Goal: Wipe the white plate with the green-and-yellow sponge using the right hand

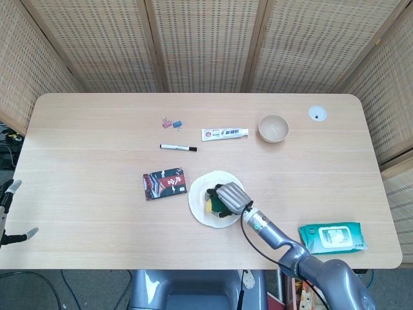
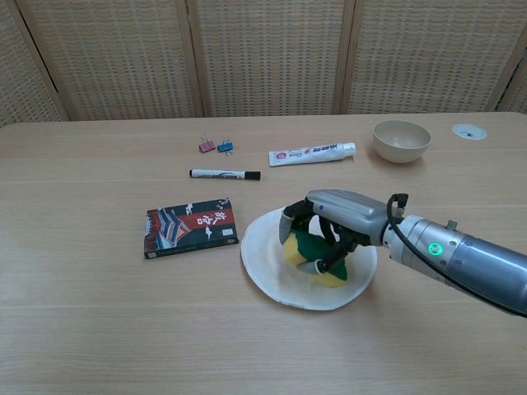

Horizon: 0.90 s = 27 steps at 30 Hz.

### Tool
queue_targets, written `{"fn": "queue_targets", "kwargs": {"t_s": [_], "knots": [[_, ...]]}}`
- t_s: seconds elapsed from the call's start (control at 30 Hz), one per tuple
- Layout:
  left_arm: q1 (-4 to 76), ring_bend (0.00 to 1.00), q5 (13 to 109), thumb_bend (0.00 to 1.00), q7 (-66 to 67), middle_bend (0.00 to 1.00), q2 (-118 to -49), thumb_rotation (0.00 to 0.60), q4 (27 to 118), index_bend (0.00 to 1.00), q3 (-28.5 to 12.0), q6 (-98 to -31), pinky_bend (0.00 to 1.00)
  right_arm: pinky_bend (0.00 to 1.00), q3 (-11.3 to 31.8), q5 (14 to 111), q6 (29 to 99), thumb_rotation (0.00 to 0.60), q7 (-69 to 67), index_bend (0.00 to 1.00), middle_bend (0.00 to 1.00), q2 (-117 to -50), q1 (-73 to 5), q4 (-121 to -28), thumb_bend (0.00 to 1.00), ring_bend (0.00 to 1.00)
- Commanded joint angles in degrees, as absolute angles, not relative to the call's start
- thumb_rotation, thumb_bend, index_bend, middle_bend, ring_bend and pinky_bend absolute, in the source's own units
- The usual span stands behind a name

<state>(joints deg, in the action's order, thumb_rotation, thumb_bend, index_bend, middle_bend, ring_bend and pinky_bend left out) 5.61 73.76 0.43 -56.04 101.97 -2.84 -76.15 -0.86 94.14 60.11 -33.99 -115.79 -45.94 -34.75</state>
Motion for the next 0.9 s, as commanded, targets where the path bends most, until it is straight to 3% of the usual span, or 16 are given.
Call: {"fn": "queue_targets", "kwargs": {"t_s": [0.03,0.27,0.43,0.9], "knots": [[5.59,0.00,73.79,0.00,0.44,0.00,-56.03,0.600,101.99,0.00,-2.85,-76.23,0.00,0.59,-0.39,94.49,61.63,0.600,-34.89,0.44,0.53,-114.78,-46.51,-36.08,0.27,0.41],[5.47,0.00,74.02,0.00,-0.15,0.00,-55.73,0.600,102.22,0.00,-2.78,-76.31,0.00,0.59,2.29,92.80,60.47,0.600,-33.53,0.44,0.53,-112.05,-48.75,-39.50,0.27,0.41],[5.40,0.00,74.15,0.00,-0.80,0.00,-55.48,0.600,102.10,0.00,-2.84,-76.42,0.00,0.59,0.70,92.42,57.22,0.600,-32.42,0.44,0.53,-112.95,-48.20,-37.51,0.27,0.41],[5.61,0.00,73.78,0.00,-0.76,0.00,-55.50,0.600,101.87,0.00,-2.82,-75.87,0.00,0.59,-1.95,94.02,56.72,0.600,-33.99,0.45,0.54,-115.78,-47.64,-33.08,0.27,0.41]]}}
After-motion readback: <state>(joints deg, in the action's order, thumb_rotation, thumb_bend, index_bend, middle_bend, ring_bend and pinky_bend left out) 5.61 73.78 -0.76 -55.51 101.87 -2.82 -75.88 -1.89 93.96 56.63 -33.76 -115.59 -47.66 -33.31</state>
